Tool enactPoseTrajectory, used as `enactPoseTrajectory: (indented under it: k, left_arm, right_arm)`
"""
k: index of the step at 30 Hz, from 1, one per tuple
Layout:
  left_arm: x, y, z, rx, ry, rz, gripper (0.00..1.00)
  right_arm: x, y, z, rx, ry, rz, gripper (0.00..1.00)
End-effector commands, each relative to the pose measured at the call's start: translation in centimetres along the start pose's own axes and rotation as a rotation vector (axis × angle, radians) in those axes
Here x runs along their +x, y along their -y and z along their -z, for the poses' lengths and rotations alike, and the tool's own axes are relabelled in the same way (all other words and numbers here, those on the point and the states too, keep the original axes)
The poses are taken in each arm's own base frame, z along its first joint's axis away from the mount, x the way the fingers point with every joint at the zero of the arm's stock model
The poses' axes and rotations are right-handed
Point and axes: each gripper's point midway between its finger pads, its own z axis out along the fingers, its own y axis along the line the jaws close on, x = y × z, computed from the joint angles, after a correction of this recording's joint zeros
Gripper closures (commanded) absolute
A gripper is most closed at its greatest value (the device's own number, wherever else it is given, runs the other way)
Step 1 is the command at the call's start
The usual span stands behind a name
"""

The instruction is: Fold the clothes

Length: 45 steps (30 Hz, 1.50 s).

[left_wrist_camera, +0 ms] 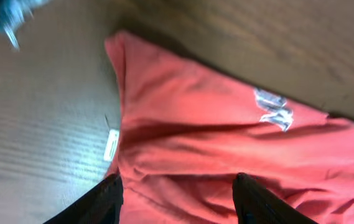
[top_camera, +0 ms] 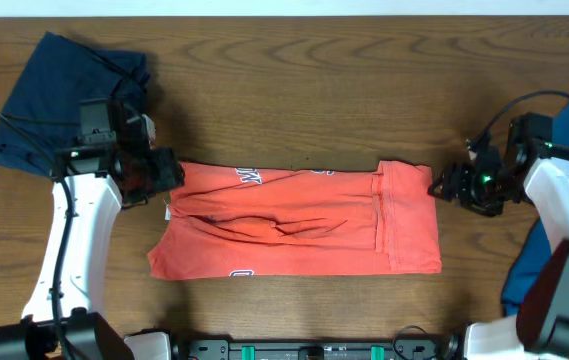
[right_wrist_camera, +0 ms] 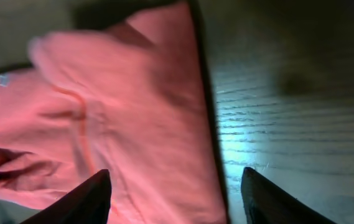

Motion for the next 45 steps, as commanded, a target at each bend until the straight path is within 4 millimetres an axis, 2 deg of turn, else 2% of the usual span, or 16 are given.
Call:
enactPoseTrajectory:
  k: [1,6,10,14,21,23,26,31,33,35,36,41,43,45]
  left_arm:
    - [1.3,-0.3,-1.3,0.004,-0.060,0.015,0.42]
    - [1.5,-0.5,-1.9,0.000,-0.081,0.020,0.42]
    - [0.8,-0.4,-2.0,0.005,-0.055,0.013,0.42]
    - [0.5,-0.3,-2.0,0.008,-0.042,0.010,0.42]
    - [0.4,-0.3,-2.0,0.009,-0.039,0.009,0.42]
    - [0.4,-0.3,-2.0,0.009,-0.037,0.009,0.42]
    - [0.3,-0.3,-2.0,0.010,-0.035,0.008,0.42]
    - [0.3,-0.3,-2.0,0.010,-0.035,0.008,0.42]
    - [0.3,-0.3,-2.0,0.010,-0.033,0.008,0.42]
    - [0.2,-0.2,-2.0,0.010,-0.031,0.007,0.42]
    - [0.2,-0.2,-2.0,0.010,-0.031,0.007,0.42]
    - [0.2,-0.3,-2.0,0.005,-0.029,-0.001,0.41]
    - [0.1,-0.4,-2.0,0.004,-0.024,-0.001,0.41]
    - [-0.1,-0.3,-2.0,0.005,-0.018,-0.003,0.41]
  right_arm:
    - [0.5,0.5,-1.7,-0.048,-0.053,-0.010,0.37]
    - [1.4,1.0,-4.4,-0.093,-0.148,-0.035,0.38]
    - [1.8,-0.1,-6.1,-0.217,-0.188,0.004,0.41]
    - [2.7,-0.8,-7.3,-0.312,-0.229,0.046,0.57]
    - [3.2,-0.8,-7.5,-0.325,-0.237,0.062,0.82]
    - [3.2,-0.8,-7.5,-0.325,-0.235,0.060,0.83]
    - [2.9,-0.5,-7.4,-0.324,-0.222,0.058,0.89]
    - [1.3,0.6,-6.5,-0.322,-0.154,0.028,0.89]
    - [0.2,0.4,-5.8,-0.356,-0.106,0.026,0.85]
    - [-0.5,0.1,-5.1,-0.393,-0.058,0.076,0.55]
    - [-0.6,0.4,-4.9,-0.381,-0.047,0.103,0.48]
    - [-1.0,3.8,-5.3,-0.235,-0.034,0.111,0.32]
    - [-0.7,4.7,-5.4,-0.187,-0.052,0.108,0.35]
    - [0.2,4.7,-5.7,-0.186,-0.078,0.105,0.41]
